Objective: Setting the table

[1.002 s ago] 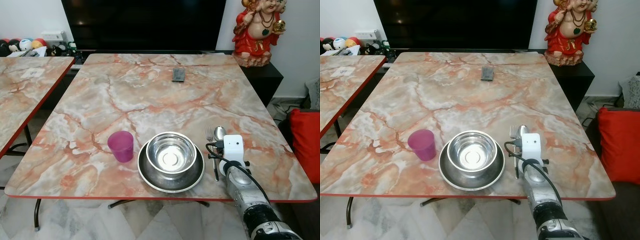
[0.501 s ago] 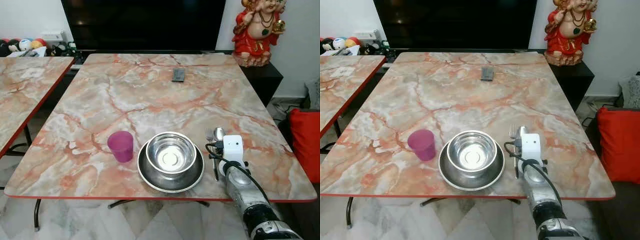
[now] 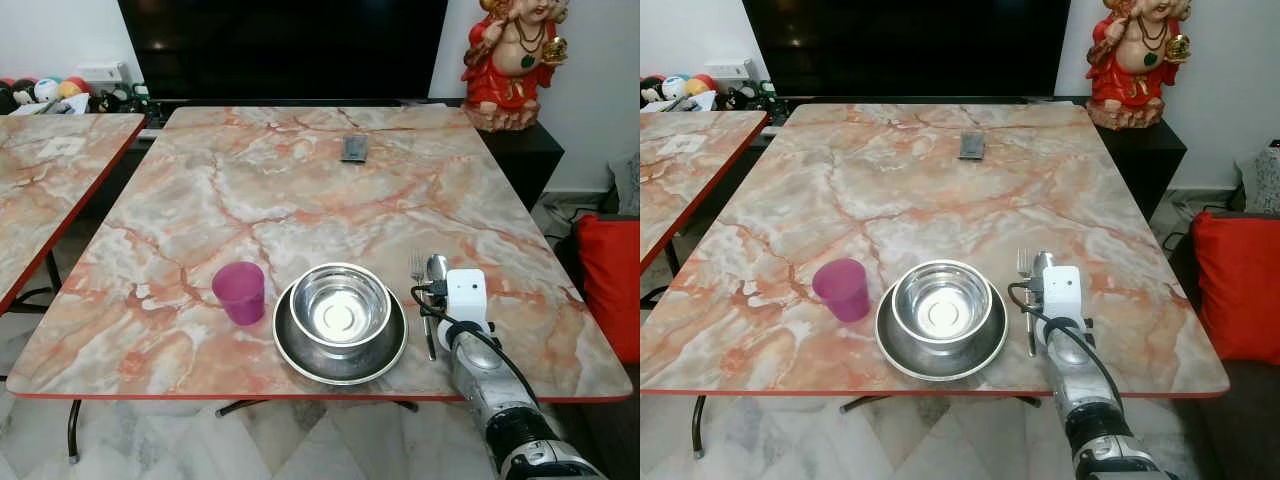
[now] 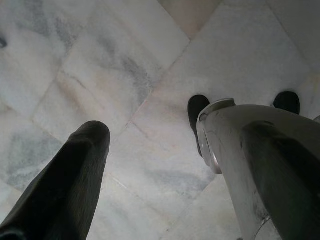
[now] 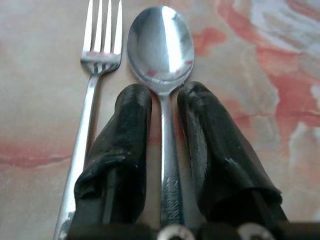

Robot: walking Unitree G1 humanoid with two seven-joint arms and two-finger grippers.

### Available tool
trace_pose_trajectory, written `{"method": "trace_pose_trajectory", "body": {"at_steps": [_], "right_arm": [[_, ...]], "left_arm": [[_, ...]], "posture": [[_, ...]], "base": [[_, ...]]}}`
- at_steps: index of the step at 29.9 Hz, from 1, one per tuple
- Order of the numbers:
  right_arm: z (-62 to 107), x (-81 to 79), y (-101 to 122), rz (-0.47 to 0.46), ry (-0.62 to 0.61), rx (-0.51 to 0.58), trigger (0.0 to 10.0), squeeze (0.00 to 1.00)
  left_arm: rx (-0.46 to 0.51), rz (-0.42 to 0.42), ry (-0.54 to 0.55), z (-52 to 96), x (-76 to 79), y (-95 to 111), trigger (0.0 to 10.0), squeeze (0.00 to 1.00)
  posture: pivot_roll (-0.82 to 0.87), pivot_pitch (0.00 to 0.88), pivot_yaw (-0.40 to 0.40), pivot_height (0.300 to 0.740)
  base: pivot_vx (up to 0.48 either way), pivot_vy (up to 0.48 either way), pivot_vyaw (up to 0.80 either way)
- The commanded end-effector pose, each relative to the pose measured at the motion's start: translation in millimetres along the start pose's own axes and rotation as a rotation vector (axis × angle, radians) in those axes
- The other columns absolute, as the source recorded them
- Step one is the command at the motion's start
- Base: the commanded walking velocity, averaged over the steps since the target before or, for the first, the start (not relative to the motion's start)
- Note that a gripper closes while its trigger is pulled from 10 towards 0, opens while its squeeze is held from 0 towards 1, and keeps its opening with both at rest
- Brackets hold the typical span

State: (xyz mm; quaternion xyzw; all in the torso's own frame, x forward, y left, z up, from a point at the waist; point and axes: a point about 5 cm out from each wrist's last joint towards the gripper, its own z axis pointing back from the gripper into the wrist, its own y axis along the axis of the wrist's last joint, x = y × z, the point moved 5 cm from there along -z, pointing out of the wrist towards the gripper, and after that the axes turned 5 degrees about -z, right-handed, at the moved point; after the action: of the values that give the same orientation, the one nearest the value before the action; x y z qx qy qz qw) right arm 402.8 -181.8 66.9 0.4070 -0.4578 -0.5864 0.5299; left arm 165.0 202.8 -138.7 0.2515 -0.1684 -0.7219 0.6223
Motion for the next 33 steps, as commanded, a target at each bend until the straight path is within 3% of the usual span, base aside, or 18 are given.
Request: {"method": "trace_pose_trajectory", "body": {"at_steps": [1,12,16,19,22,23,26,29,33], "right_arm": [[-1.1,-1.1,6,-0.011,-0.006,0.023,10.0,0.00],[-1.1,-2.1,24,-0.060,-0.001,0.108,10.0,0.00],[8.9,14.7,61,-0.098,-0.088,0.328,10.0,0.00],[16.5,24.0,70,-0.061,-0.127,0.400,10.0,0.00],[27.5,41.2,78,-0.042,-0.207,0.471,10.0,0.00],[40.6,64.9,86,0.011,-0.331,0.528,10.0,0.00],[68.0,110.7,100,0.074,-0.563,0.592,10.0,0.00],[84.3,135.8,102,0.077,-0.664,0.598,10.0,0.00],[88.4,134.1,91,0.122,-0.635,0.562,10.0,0.00]], "left_arm": [[-0.072,-0.018,-0.050,4.9,12.0,-22,10.0,0.00],[-0.070,-0.035,-0.056,4.7,12.5,-21,10.0,0.00],[-0.069,-0.035,-0.054,4.7,12.3,-21,10.0,0.00],[-0.069,-0.036,-0.053,4.7,12.3,-21,10.0,0.00],[-0.069,-0.037,-0.053,4.7,12.5,-21,10.0,0.00],[-0.069,-0.038,-0.054,4.6,13.1,-21,10.0,0.00],[-0.069,-0.035,-0.056,4.6,13.5,-21,10.0,0.00],[-0.069,-0.039,-0.061,4.4,14.6,-20,10.0,0.00],[-0.069,-0.041,-0.066,4.1,16.3,-20,10.0,0.00]], "posture": [[0.00,0.099,0.005,0.740],[0.00,0.094,0.005,0.740],[0.00,0.088,0.001,0.740],[0.00,0.088,0.000,0.740],[-0.01,0.087,-0.002,0.740],[-0.01,0.087,-0.005,0.740],[-0.01,0.087,-0.005,0.740],[-0.04,0.086,-0.009,0.740],[-0.04,0.084,-0.018,0.740]], "base": [[0.000,0.000,0.00],[0.000,0.000,0.00],[0.000,0.000,0.00],[0.000,0.000,0.00],[0.000,0.000,0.00],[0.000,0.000,0.00],[0.000,0.000,0.00],[0.000,0.000,0.00],[0.000,0.000,0.00]]}}
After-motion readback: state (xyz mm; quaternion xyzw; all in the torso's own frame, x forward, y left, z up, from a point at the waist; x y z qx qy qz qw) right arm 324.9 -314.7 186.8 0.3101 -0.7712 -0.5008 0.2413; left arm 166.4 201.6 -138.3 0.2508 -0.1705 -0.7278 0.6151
